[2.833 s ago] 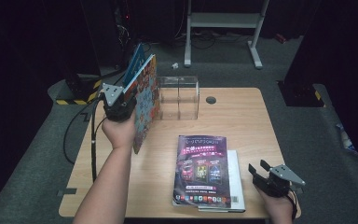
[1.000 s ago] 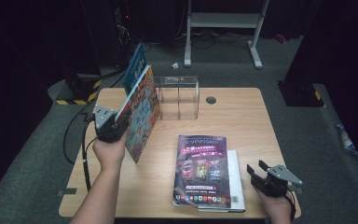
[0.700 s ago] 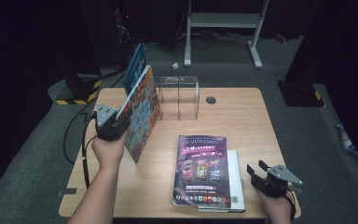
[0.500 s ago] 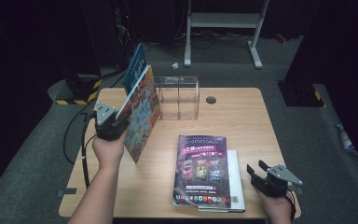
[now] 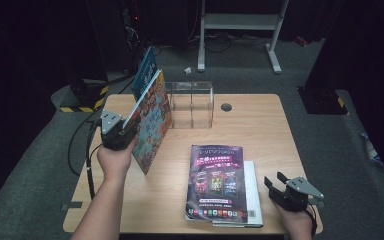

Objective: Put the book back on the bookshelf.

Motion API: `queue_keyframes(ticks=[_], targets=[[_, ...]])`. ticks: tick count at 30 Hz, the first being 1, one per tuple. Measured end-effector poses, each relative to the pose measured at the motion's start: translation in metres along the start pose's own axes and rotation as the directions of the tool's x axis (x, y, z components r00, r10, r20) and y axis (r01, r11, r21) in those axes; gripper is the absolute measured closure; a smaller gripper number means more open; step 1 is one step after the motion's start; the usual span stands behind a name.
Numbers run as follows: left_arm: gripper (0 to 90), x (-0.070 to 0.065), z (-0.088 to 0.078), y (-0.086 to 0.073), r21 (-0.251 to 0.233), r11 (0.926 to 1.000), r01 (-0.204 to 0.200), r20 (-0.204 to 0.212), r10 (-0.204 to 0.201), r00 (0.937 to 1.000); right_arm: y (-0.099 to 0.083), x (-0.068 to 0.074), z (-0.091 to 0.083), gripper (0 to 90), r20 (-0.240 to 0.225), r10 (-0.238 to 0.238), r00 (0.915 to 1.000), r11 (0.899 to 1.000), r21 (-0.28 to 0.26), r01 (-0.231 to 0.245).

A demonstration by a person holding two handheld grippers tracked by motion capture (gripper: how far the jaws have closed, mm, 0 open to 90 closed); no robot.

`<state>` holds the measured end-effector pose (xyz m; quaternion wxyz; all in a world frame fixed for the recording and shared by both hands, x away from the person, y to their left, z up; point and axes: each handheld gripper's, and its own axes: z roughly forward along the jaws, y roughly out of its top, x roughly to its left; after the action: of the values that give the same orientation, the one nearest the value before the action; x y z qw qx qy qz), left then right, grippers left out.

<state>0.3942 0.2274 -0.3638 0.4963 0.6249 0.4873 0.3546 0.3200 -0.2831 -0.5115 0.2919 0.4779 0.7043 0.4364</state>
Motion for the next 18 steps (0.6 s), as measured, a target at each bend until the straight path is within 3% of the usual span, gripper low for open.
queue_keyframes(ticks=[3, 18], targets=[[80.1, -0.0009, 0.0002, 0.0009, 0.004, 0.9998, -0.018, 0.009, 0.017, 0.9998, 0.0, -0.0002, -0.0006, 44.5, 0.001, 0.002, 1.0, 1.0, -0.002, -0.002], [80.6, -0.0039, 0.0004, 0.0017, 0.009, 0.9999, -0.004, 0.002, 0.004, 1.0, -0.001, -0.0006, 0.0015, 44.5, -0.003, -0.007, 1.0, 1.0, 0.005, 0.007]])
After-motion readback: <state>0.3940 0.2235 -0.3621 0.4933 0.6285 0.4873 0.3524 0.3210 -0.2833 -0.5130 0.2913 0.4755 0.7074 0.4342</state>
